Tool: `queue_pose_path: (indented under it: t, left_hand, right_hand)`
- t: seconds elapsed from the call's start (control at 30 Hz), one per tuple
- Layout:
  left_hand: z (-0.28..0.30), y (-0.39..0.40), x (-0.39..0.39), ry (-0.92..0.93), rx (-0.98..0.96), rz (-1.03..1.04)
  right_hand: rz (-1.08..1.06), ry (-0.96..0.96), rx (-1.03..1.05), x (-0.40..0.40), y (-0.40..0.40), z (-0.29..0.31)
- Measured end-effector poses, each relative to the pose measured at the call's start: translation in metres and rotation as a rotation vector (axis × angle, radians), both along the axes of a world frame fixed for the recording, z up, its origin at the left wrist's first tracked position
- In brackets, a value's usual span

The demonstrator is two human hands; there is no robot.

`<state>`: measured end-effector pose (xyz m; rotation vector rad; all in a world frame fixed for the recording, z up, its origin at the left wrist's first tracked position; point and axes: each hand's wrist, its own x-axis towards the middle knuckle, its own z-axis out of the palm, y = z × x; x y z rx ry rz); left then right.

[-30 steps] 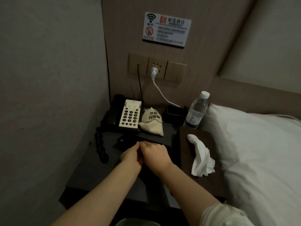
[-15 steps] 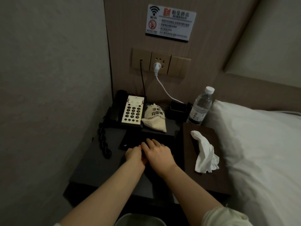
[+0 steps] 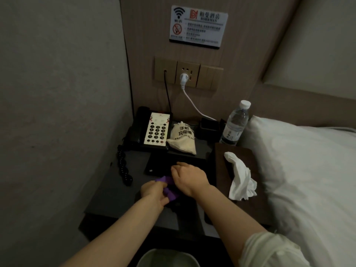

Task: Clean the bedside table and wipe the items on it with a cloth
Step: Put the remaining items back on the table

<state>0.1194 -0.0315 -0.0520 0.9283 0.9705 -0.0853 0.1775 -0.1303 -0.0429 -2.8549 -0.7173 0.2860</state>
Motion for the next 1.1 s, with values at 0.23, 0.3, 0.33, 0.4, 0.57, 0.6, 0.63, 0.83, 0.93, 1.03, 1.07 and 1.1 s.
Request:
queue_pose_path:
  t: [0.23, 0.3, 0.33, 0.4, 0.57, 0.6, 0.63, 0.83, 0.93, 1.03, 1.07, 1.1]
  left_hand:
    - [0.017, 0.010, -0.046, 0.048, 0.095, 0.045]
    - [0.034, 0.008, -0.061, -0.038, 0.045, 0.048]
    - [0.047, 0.006, -0.068, -0.087, -0.011, 0.036]
    - [0.075, 0.002, -0.082, -0.187, -0.116, -0.007]
    - [0.133, -0.007, -0.131, -0.443, 0.039, -0.145]
    - [0.141, -0.011, -0.143, -0.458, 0.114, -0.184]
    - [0.149, -0.017, -0.155, -0.468, 0.183, -0.206]
    - [0.176, -0.057, -0.218, -0.568, 0.341, -0.366]
    - [0.189, -0.080, -0.223, -0.634, 0.062, -0.406]
    - [0.188, -0.123, -0.234, -0.452, -0.189, -0.533]
    - [0.181, -0.133, -0.239, -0.425, -0.222, -0.503]
    - [0.173, -0.143, -0.243, -0.441, -0.227, -0.466]
  right_hand:
    - [-0.158, 0.173, 0.246, -0.034, 0.003, 0.019]
    - [-0.275, 0.293, 0.460, -0.054, 0.003, 0.036]
    - [-0.344, 0.396, 0.587, -0.064, 0.001, 0.045]
    - [-0.481, 0.678, 0.853, -0.086, -0.009, 0.064]
    - [-0.432, 0.976, 1.224, -0.150, -0.051, 0.105]
    - [-0.410, 0.841, 1.180, -0.163, -0.059, 0.110]
    - [-0.390, 0.680, 1.138, -0.176, -0.067, 0.112]
    - [-0.410, 0.459, 1.110, -0.248, -0.117, 0.140]
    - [-0.479, 0.490, 1.347, -0.276, -0.137, 0.157]
    - [-0.595, 0.367, 1.302, -0.294, -0.157, 0.163]
    - [-0.604, 0.352, 1.262, -0.296, -0.160, 0.163]
    - [-0.609, 0.331, 1.231, -0.298, -0.167, 0.163]
